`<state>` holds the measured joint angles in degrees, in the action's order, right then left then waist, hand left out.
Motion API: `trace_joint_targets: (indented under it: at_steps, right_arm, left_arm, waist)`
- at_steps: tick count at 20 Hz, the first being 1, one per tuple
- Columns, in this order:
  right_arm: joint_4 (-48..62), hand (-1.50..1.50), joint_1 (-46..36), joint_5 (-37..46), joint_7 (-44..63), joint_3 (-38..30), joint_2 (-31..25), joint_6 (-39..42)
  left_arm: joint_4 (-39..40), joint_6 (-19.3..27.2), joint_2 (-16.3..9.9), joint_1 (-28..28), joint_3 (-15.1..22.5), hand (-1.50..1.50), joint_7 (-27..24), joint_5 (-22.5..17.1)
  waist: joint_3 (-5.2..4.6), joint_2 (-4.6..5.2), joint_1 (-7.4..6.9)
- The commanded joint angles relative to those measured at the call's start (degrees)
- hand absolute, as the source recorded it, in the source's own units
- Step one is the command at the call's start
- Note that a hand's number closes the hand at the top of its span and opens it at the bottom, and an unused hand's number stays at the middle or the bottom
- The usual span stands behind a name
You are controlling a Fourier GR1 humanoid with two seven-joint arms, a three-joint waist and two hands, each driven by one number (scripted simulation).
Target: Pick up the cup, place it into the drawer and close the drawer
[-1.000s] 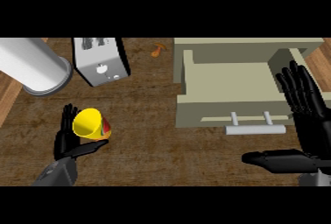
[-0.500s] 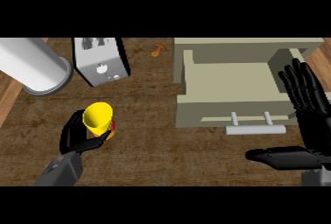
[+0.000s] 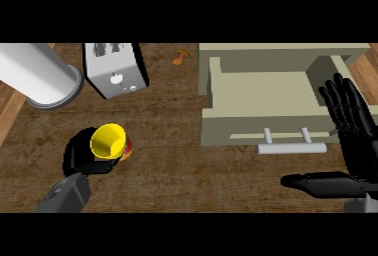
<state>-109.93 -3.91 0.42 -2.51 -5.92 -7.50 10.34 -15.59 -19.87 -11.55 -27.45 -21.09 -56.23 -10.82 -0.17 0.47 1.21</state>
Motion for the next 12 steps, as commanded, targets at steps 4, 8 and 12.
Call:
trace_joint_targets:
  at_steps: [4, 8, 12]
  right_arm:
    - [-0.80, -1.50, 0.26, 1.77, -0.33, 1.03, 0.66, -0.87]
    - [-1.50, -1.50, 0.10, -0.83, 1.80, -1.71, -0.61, -0.39]
    - [-1.72, -1.50, 1.42, 0.14, 1.77, -0.44, 0.44, -0.81]
  left_arm:
    - [-2.82, -4.73, -0.18, -0.93, -0.24, 1.50, -8.22, -0.46]
    - [-6.92, -7.41, 0.78, -0.04, 0.96, 1.50, -8.65, -0.63]
    - [-12.44, -6.08, -0.27, -3.99, 2.51, 1.50, -2.75, -0.74]
  waist:
    - [-0.01, -0.07, 0.02]
    - [0.08, -0.42, -0.65]
    - [0.17, -0.64, -1.03]
